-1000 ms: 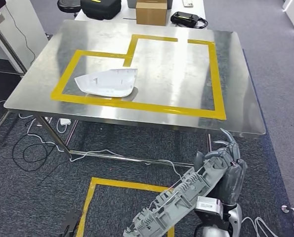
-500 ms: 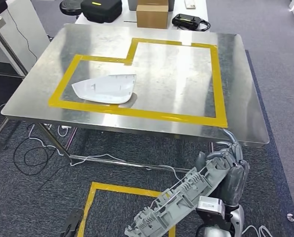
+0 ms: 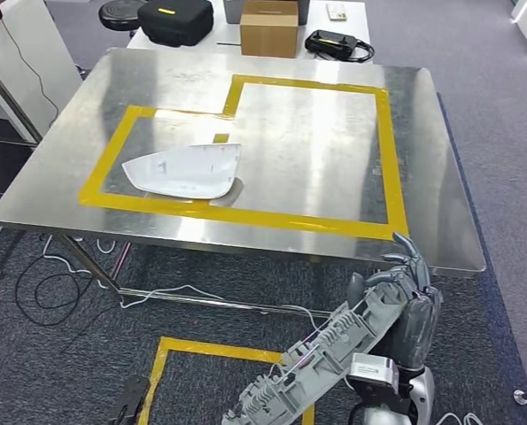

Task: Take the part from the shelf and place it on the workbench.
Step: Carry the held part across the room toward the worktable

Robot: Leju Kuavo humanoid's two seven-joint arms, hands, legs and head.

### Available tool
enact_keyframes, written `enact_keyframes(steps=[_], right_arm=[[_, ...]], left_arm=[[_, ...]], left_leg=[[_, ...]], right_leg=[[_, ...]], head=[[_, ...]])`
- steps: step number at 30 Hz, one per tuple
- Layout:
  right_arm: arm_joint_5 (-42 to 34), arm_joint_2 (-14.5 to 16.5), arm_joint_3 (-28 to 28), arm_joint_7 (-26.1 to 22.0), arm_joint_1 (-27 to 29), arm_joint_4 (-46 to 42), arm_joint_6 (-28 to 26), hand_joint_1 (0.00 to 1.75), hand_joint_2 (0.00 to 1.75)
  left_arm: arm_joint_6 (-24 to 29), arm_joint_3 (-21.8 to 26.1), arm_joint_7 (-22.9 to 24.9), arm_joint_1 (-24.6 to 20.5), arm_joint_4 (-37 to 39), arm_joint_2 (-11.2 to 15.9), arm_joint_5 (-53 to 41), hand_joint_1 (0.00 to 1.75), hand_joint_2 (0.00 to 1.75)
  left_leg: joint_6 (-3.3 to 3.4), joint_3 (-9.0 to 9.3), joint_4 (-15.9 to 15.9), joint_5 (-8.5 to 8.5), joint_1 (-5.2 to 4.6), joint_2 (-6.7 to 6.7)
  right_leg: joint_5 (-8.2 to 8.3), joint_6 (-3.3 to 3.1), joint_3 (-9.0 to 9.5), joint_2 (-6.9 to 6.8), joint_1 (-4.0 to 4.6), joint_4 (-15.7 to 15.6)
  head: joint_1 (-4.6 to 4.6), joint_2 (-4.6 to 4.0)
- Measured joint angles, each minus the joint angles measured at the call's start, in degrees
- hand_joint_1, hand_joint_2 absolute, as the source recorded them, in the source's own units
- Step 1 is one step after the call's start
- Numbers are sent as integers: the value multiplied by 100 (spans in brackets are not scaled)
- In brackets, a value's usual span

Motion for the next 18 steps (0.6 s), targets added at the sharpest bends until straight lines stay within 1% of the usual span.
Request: enact_keyframes(steps=[1, 2, 3, 4, 5, 6, 7, 8, 9, 10, 11, 12, 13, 14, 15, 16, 18], right_arm=[[1, 0, 0, 0, -2, -2, 0, 175, 175], [1, 0, 0, 1, -8, -3, 0, 175, 175], [2, 0, 0, 1, -11, -3, 0, 175, 175], [2, 0, 0, 1, -11, -3, 0, 175, 175], [2, 0, 0, 2, -7, -2, 0, 175, 175], [1, 0, 0, 4, 1, 0, 0, 175, 175], [1, 0, 0, 7, 8, 0, 0, 175, 175], [1, 0, 0, 10, 11, 1, 0, 175, 175], [2, 0, 0, 12, 12, 1, 0, 175, 175], [2, 0, 0, 13, 12, 1, 0, 175, 175], [2, 0, 1, 15, 10, 1, 0, 175, 175], [3, 0, 1, 19, 8, 2, 0, 175, 175], [2, 0, -1, 26, 7, 3, 0, 175, 175], [0, -1, -3, 33, 8, 4, 0, 175, 175], [1, -1, -6, 40, 13, 3, 0, 175, 175], [2, -2, -8, 45, 18, 3, -1, 175, 175], [5, -2, -8, 49, 20, 7, -1, 175, 175]], left_arm=[[0, 1, 0, 3, 0, 2, 1, 0, 175], [0, 1, 0, 3, 0, 3, 1, 0, 175], [-1, 1, 0, 1, 0, 3, 0, 0, 175], [-1, 1, 0, -1, 0, 3, -1, 0, 175], [-2, 1, 0, 1, 0, 2, -1, 0, 175], [-2, 1, 0, 6, 0, 1, -1, 0, 175], [-2, 1, 0, 13, 0, 1, -1, 0, 175], [-2, 1, 0, 18, 0, 2, -1, 0, 175], [-2, 1, 0, 20, 0, 1, -1, 0, 175], [-3, 1, 0, 21, 0, -1, -1, 0, 175], [-4, 1, 0, 17, 0, -2, -1, 0, 175], [-5, 1, 0, 12, 0, -3, -1, 0, 175], [-6, 1, 0, 8, 0, -2, -1, 0, 175], [-8, 1, 0, 3, 0, -1, 2, 0, 175], [-10, 1, 0, 4, 0, -1, 12, 0, 175], [-13, 1, -4, 3, 0, 2, 21, 0, 175], [-20, 1, -15, -2, 0, 12, 38, 0, 175]], left_leg=[[36, 23, -5, -17, 7, -2], [71, 55, -11, -34, 18, -3], [101, 90, -16, -56, 28, -3], [124, 121, -16, -84, 28, -4], [136, 147, -16, -111, 27, -3], [138, 175, -16, -139, 27, -4], [134, 211, -16, -170, 27, -6], [126, 258, -16, -204, 28, -11], [113, 317, -16, -244, 30, -16], [93, 375, -17, -287, 32, -22], [63, 419, -15, -328, 25, -28], [33, 445, -17, -358, 18, -32], [1, 453, -23, -372, 11, -33], [-31, 457, -41, -375, 6, -34], [-56, 476, -76, -370, 10, -33], [-42, 502, -112, -348, 10, -32], [60, 548, -170, -307, -1, -34]], right_leg=[[-35, 31, 3, -7, -4, 37], [-114, 64, -49, -14, -9, 183], [-239, 96, -181, -19, -17, 462], [-384, 124, -391, -24, -24, 853], [-517, 143, -641, -24, -33, 1268], [-576, 154, -862, -24, -39, 1585], [-517, 158, -997, -25, -43, 1707], [-339, 154, -1017, -26, -46, 1598], [-73, 145, -933, -27, -49, 1286], [188, 135, -790, -30, -50, 884], [357, 123, -632, -31, -44, 524], [435, 101, -525, -31, -38, 283], [429, 73, -476, -27, -28, 179], [396, 37, -463, -20, -15, 159], [396, 2, -462, -15, -15, 140], [407, -1, -445, -12, -19, 107], [430, 13, -401, -11, -40, 34]], head=[[13, 0], [35, 0], [54, 1], [80, 0], [93, 1], [97, 1], [105, 0], [108, 0], [110, -1], [112, -1], [116, -1], [118, 0], [108, 0], [101, 0], [89, 2], [78, 0], [57, 0]])
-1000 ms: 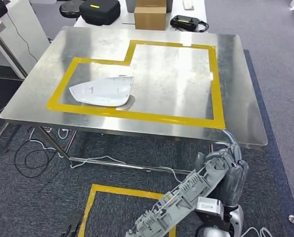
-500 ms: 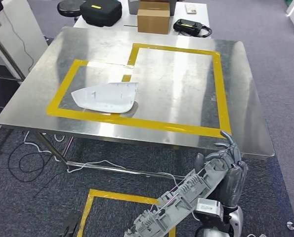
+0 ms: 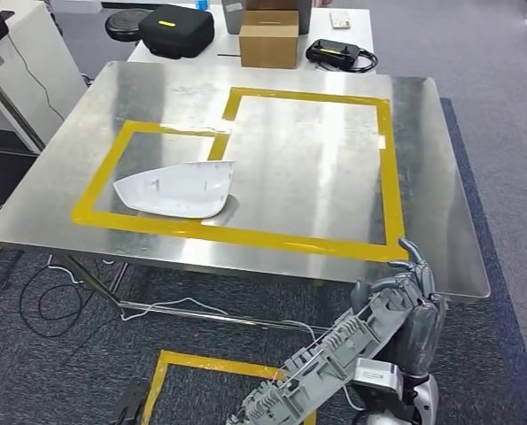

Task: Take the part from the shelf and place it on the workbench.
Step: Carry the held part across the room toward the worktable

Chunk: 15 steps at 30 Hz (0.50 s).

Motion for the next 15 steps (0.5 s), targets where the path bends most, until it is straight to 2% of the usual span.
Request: enact_keyframes(steps=[1, 2, 4, 6, 9, 10, 15], right_arm=[[1, 0, -1, 3, -2, 6, 0, 175, 175], [3, 0, -4, 9, -5, 12, 0, 175, 175], [14, -1, -12, 43, -9, 26, 2, 175, 175], [30, -3, -22, 99, -20, 52, 9, 175, 175], [78, -15, -47, 165, -49, 113, 14, 175, 175], [111, -21, -64, 186, -62, 134, 13, 175, 175], [266, -76, -173, 289, -145, 217, 12, 175, 175]], left_arm=[[-5, 0, -6, -3, 0, 7, 0, 0, 175], [-11, 0, -8, -5, 0, 10, -1, 0, 175], [-22, 0, -9, -9, 0, 13, -8, 0, 175], [-28, 0, -9, -15, 0, 10, -16, 0, 175], [-38, 0, -9, -16, 0, -1, -20, 0, 175], [-41, 0, -9, -16, 0, -7, -20, 0, 175], [-47, 0, -9, -17, 0, -25, -21, 0, 175]], left_leg=[[60, 11, -16, 21, -6, -1], [86, 19, -33, 21, -9, -1], [79, 44, -84, 10, -5, 0], [28, 57, -123, 0, 5, 1], [-124, 57, -142, 3, 25, 1], [-155, 57, -144, 4, 29, 1], [-179, 68, -145, 8, 25, 1]], right_leg=[[0, 8, 9, 1, -1, -14], [-9, -6, 10, 5, 3, -18], [-28, -46, 10, 10, 20, -15], [-37, -76, 6, 11, 35, -12], [-36, -90, 4, 10, 50, -5], [-34, -92, 5, 10, 51, -4], [-18, -89, 35, 7, 48, -23]], head=[[-13, -1], [-23, 0], [-30, -1], [-35, -1], [-36, -1], [-36, -1], [-34, -1]])
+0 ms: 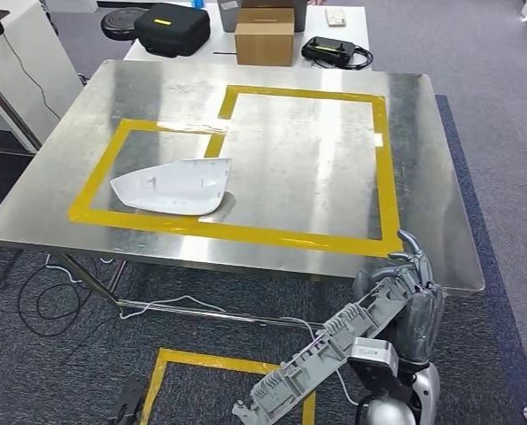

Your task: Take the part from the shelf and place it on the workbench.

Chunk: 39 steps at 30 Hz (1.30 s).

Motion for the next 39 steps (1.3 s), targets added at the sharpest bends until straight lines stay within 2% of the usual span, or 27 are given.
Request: enact_keyframes(steps=[7, 14, 17, 22, 29, 39], right_arm=[[402, -240, -247, 238, -147, 13, 53, 175, 175], [617, -521, -462, 380, -290, 12, 188, 175, 175], [748, -760, -558, 458, -435, 13, 492, 175, 175], [1054, -1372, -699, 534, -718, 52, 1147, 175, 175], [864, -2116, -1072, 593, -1044, 84, 1520, 175, 175], [884, -2595, -1339, 669, -1245, 84, 1686, 175, 175]], left_arm=[[-44, 0, 0, 0, 0, -35, -23, 0, 175], [-64, 0, 0, 0, 0, -51, -33, 0, 175], [-91, 0, 6, 2, 0, -55, -33, 0, 175], [-136, 0, 11, 4, 0, -68, -37, 0, 175], [-156, 0, 11, 17, 0, -98, -36, 0, 175], [-177, 0, 24, 23, 0, -130, -39, 0, 175]], left_leg=[[14, 12, 1, 8, -8, 0], [22, 12, 2, 4, -13, 0], [24, 11, 2, 3, -14, 0], [27, 11, 3, 3, -20, 0], [34, 10, 4, 5, -27, 0], [46, 8, 4, 8, -31, 0]], right_leg=[[34, 35, 27, 0, -9, -49], [37, 40, 31, 0, -17, -61], [37, 41, 31, -1, -18, -62], [41, 46, 31, -1, -26, -64], [45, 54, 31, -2, -36, -64], [46, 57, 31, -2, -40, -64]], head=[[1, 0], [0, 0], [1, 0], [1, 0], [1, 0], [1, 0]])
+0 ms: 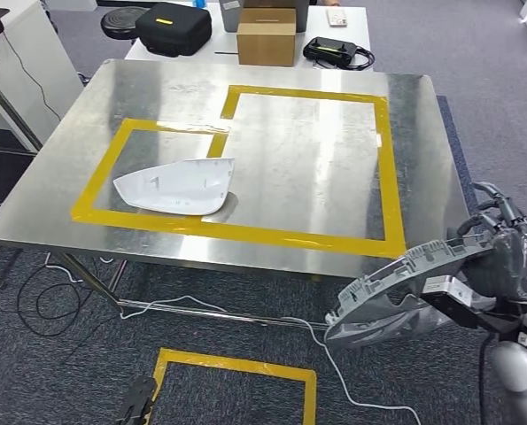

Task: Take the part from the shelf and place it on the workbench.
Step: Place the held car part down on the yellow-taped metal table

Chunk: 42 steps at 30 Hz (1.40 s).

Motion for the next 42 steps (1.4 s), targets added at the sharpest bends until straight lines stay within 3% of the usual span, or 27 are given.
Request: enact_keyframes(steps=[19, 42], right_arm=[[4, -312, -241, 21, -311, 16, 217, 175, 175], [119, -1193, -80, 319, -2417, 1168, 1253, 175, 175]], left_arm=[[-1, 0, 20, -8, 0, -8, -45, 0, 175], [-35, -15, 81, -31, 0, -16, -120, 0, 175]], left_leg=[[8, -2, 0, 2, -7, 0], [27, -9, 2, 14, -26, 0]], right_leg=[[4, 6, -2, 0, -8, 0], [15, 23, -9, -2, -29, 0]], head=[[1, 0], [0, 0]])
